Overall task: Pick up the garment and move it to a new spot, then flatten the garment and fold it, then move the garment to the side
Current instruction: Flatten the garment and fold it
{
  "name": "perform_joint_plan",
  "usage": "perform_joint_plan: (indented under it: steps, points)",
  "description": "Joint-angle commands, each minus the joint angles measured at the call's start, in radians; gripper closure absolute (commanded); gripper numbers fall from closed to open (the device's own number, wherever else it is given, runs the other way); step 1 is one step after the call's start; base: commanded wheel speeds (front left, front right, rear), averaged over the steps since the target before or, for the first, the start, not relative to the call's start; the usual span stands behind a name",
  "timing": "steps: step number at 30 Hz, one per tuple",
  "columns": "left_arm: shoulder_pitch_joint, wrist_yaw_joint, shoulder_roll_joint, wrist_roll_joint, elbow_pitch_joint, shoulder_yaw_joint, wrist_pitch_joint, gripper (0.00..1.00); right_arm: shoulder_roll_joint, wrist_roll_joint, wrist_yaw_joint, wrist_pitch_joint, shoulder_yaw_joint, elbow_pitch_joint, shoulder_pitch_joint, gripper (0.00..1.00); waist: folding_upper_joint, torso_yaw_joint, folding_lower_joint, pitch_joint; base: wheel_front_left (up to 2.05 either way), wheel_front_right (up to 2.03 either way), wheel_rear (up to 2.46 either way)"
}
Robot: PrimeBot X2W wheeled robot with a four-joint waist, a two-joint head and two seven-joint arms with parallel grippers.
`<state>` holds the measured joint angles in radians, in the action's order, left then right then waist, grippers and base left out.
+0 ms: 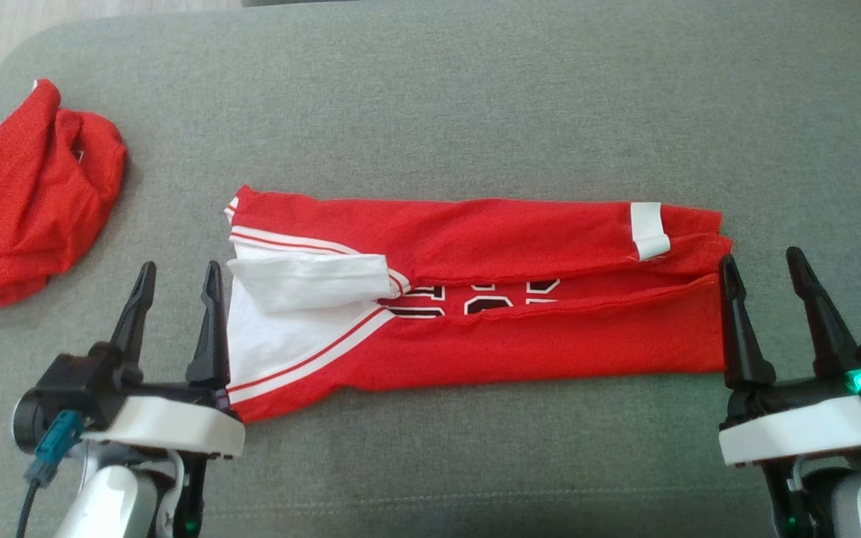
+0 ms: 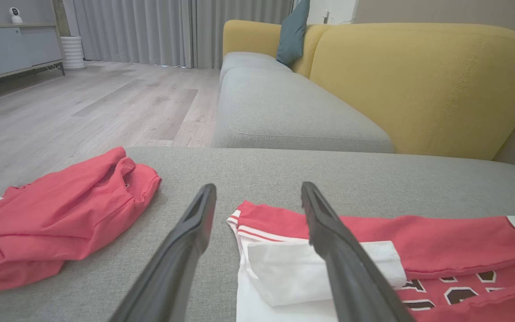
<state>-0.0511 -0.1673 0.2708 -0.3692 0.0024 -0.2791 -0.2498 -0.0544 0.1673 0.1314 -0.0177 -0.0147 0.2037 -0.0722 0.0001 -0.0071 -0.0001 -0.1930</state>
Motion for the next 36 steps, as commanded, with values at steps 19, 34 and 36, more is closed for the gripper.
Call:
perform_joint_plan:
  steps: [19, 34, 36]
  points:
    - [-0.138, 0.031, 0.011, 0.019, -0.033, 0.016, -0.012, 0.00, -0.097, 0.071, -0.001, -0.093, -0.060, -0.297, 0.308, 0.00, -0.0001, 0.031, 0.0001, -0.155, 0.00, 0.00, 0.00]
    - [-0.165, 0.056, -0.017, 0.047, -0.019, 0.031, -0.012, 0.00, -0.035, 0.122, -0.001, -0.269, -0.077, -0.374, 0.246, 0.00, -0.0001, 0.040, 0.0001, -0.183, 0.00, 0.00, 0.00]
    - [-0.164, 0.059, -0.018, 0.049, -0.019, 0.036, -0.012, 0.00, -0.027, 0.133, -0.001, -0.280, -0.078, -0.363, 0.229, 0.00, -0.0001, 0.038, 0.0001, -0.185, 0.00, 0.00, 0.00]
